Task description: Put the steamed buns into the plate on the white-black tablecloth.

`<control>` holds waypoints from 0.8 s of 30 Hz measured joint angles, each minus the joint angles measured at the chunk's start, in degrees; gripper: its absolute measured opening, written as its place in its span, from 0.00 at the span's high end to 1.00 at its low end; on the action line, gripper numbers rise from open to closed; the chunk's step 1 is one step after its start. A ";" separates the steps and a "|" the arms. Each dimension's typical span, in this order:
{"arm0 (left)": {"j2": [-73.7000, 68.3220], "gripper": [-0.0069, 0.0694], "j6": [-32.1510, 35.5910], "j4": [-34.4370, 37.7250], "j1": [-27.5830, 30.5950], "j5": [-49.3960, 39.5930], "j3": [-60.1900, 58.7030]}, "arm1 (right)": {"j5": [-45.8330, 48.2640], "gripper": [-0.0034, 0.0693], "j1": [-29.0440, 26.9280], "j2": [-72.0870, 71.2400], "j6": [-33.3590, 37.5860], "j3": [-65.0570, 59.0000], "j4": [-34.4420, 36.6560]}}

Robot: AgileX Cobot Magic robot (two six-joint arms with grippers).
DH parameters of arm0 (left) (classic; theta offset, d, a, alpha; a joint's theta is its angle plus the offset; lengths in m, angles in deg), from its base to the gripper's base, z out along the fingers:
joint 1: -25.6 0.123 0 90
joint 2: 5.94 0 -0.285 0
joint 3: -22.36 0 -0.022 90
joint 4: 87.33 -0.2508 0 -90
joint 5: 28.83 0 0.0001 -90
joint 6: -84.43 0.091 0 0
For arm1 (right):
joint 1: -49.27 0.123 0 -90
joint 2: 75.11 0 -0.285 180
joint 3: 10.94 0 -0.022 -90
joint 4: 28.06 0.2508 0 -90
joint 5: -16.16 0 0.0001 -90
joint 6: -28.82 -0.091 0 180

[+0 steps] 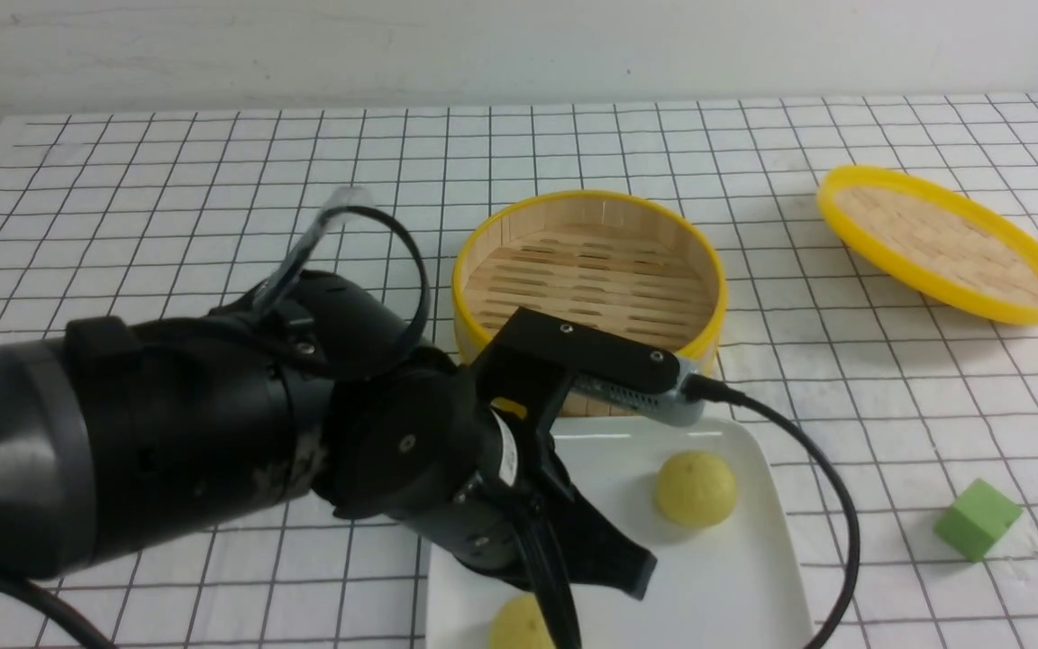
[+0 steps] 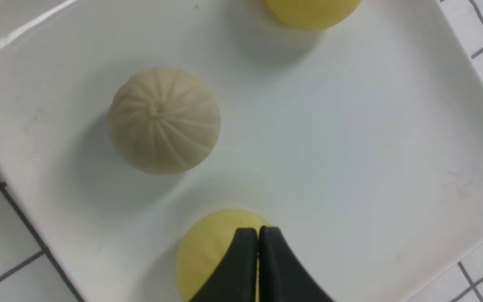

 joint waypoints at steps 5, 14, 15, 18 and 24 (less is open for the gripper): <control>0.00 0.87 0.00 0.00 0.00 0.00 0.00 | 0.00 0.94 0.00 0.00 0.06 0.00 0.01; 0.00 0.86 0.00 -1.26 0.00 -0.07 0.00 | 0.23 0.93 0.00 0.00 0.06 0.00 0.01; 0.00 0.86 0.00 -2.21 0.00 -0.07 0.00 | 0.23 0.93 0.00 0.00 0.06 0.00 0.01; 0.00 0.86 0.00 -3.48 0.00 -0.07 0.00 | 0.29 0.92 0.00 0.00 0.06 0.00 0.01; 0.00 0.85 0.00 -4.79 0.00 -0.13 0.00 | -0.20 0.92 -0.31 -1.59 0.08 -2.32 0.06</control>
